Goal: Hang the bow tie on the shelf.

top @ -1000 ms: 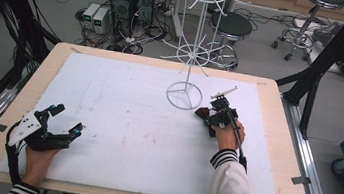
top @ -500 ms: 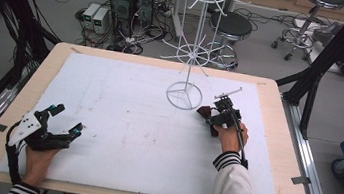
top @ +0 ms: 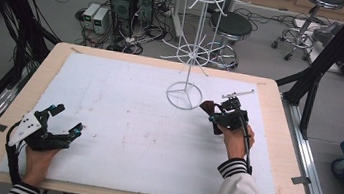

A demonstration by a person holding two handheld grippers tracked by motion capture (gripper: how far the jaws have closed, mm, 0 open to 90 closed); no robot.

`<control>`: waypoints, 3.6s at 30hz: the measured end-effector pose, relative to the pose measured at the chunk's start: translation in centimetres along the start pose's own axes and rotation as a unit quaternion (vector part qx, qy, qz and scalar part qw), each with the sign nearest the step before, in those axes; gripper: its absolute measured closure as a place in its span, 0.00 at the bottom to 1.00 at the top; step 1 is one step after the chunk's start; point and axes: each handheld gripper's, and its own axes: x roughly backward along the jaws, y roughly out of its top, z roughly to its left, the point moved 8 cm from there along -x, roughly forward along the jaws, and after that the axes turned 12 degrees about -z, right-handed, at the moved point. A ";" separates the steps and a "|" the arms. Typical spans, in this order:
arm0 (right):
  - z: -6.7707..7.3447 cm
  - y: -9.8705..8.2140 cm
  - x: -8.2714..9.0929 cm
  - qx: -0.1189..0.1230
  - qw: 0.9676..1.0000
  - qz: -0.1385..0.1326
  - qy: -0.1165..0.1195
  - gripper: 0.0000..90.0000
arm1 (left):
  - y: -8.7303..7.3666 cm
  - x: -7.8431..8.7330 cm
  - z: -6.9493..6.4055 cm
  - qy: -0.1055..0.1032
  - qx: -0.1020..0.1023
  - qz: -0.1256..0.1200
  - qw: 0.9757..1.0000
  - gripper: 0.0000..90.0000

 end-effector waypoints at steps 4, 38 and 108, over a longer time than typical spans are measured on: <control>0.4 0.7 1.1 0.005 1.000 -0.026 -0.004 0.86 | 0.0 0.0 0.0 -0.001 -0.001 -0.001 1.000 0.07; 2.7 4.5 7.9 0.017 0.976 -0.217 0.022 0.86 | 0.0 0.0 0.0 0.000 -0.001 -0.001 1.000 0.07; 6.8 10.3 3.3 0.034 0.968 -0.240 0.060 0.86 | 0.0 0.0 0.0 0.000 0.001 -0.001 1.000 0.07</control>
